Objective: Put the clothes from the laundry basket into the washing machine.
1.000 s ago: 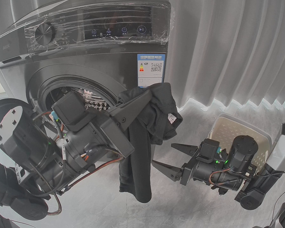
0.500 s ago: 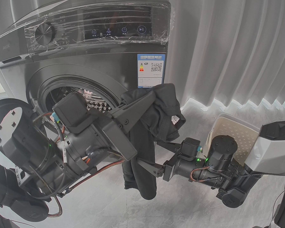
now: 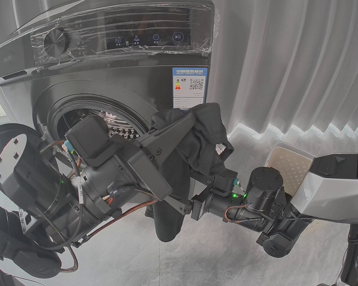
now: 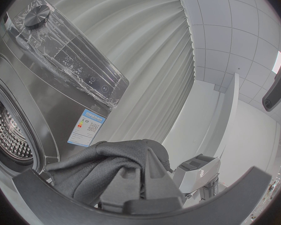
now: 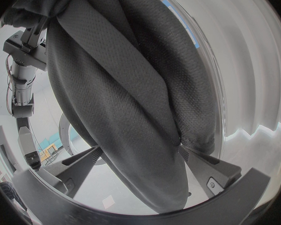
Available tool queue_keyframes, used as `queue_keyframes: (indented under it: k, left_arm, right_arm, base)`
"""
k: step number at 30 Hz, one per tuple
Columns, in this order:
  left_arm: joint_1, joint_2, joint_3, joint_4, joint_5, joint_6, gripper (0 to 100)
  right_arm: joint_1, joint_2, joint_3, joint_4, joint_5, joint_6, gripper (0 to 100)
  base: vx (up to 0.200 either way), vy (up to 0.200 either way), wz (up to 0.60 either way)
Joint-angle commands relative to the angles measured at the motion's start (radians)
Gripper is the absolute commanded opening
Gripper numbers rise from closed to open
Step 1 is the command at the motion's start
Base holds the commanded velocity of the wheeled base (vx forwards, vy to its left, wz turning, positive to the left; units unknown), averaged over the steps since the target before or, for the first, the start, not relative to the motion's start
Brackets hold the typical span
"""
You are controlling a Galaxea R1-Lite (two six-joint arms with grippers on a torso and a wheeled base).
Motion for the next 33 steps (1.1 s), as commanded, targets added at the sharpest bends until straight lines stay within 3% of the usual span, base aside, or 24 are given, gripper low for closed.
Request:
queue_keyframes:
  k: [1,14,22,23,31,33]
  left_arm:
    - [-0.001,0.003,0.000,0.000,0.001,-0.001,0]
    - [-0.004,0.004,-0.003,-0.002,0.001,-0.001,0]
    - [-0.006,0.004,-0.003,-0.009,0.001,-0.001,0]
    - [-0.007,0.004,-0.003,-0.009,0.001,-0.001,0]
    - [0.003,0.008,-0.004,-0.009,0.001,-0.002,0]
    - [0.009,0.023,-0.004,-0.011,0.002,-0.002,0]
  right_arm:
    - [0.015,0.014,-0.021,0.000,-0.001,0.000,100]
    - [0.077,0.037,-0.024,0.000,0.004,0.005,100]
    - [0.077,0.067,-0.062,-0.002,-0.006,0.008,100]
    - [0.077,0.067,-0.065,-0.002,-0.007,0.008,0]
    - [0.081,0.055,-0.056,-0.003,-0.009,0.009,0]
    - [0.082,0.030,-0.012,-0.003,-0.009,0.009,0]
  base:
    - [0.000,0.000,0.00]
    - [0.000,0.000,0.00]
    - [0.000,0.000,0.00]
    - [0.000,0.000,0.00]
    - [0.000,0.000,0.00]
    - [0.000,0.000,0.00]
